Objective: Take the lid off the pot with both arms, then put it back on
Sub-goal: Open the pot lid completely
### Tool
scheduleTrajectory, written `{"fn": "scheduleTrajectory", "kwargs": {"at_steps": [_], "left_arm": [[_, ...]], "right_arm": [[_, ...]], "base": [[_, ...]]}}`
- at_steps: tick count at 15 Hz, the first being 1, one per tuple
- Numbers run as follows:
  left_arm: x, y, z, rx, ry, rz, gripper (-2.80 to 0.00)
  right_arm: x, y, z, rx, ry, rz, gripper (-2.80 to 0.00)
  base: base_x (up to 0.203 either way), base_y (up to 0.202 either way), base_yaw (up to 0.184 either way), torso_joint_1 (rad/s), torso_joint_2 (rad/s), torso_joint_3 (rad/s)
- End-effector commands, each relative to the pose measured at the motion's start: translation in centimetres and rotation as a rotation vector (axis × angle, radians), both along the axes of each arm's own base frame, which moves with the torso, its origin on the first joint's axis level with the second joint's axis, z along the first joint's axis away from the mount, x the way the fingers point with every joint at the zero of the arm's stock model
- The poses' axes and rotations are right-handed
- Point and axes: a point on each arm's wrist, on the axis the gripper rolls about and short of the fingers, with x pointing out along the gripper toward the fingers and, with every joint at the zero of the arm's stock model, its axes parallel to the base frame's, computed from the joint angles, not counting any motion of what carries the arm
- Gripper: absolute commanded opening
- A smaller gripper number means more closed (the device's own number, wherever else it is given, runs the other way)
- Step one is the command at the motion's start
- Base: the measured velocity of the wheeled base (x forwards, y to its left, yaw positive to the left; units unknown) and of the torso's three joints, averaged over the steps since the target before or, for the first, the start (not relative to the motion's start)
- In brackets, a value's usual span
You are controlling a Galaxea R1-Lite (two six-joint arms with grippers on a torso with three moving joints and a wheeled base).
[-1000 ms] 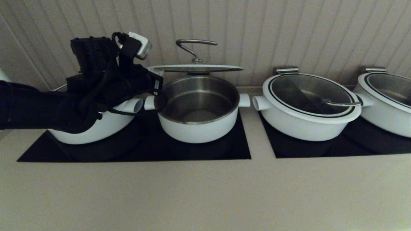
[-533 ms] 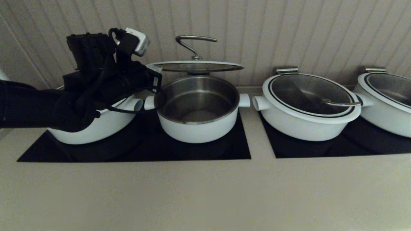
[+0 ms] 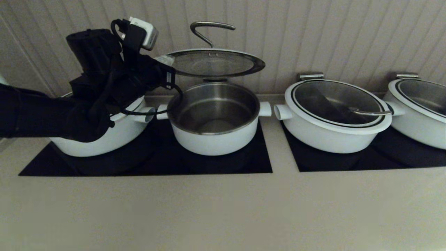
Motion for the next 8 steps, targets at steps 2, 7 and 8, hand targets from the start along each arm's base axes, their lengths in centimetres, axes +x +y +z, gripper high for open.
{"fn": "scheduleTrajectory", "kwargs": {"at_steps": [2,7,8], "left_arm": [[0.9,-0.3,0.4,-0.009,-0.029,0.009,-2.80],[1.8,-0.8,1.3,-0.021,-0.073,0.004,-2.80],[1.9,-0.9,1.3,-0.021,-0.073,0.003,-2.80]], "right_arm": [[0.0,0.0,0.0,-0.001,0.002,0.001,-2.80],[0.0,0.0,0.0,-0.001,0.001,0.001,-2.80],[0.0,0.0,0.0,-0.001,0.001,0.001,-2.80]], "base": [[0.000,0.000,0.000,0.000,0.00,0.000],[0.000,0.000,0.000,0.000,0.00,0.000],[0.000,0.000,0.000,0.000,0.00,0.000]]}}
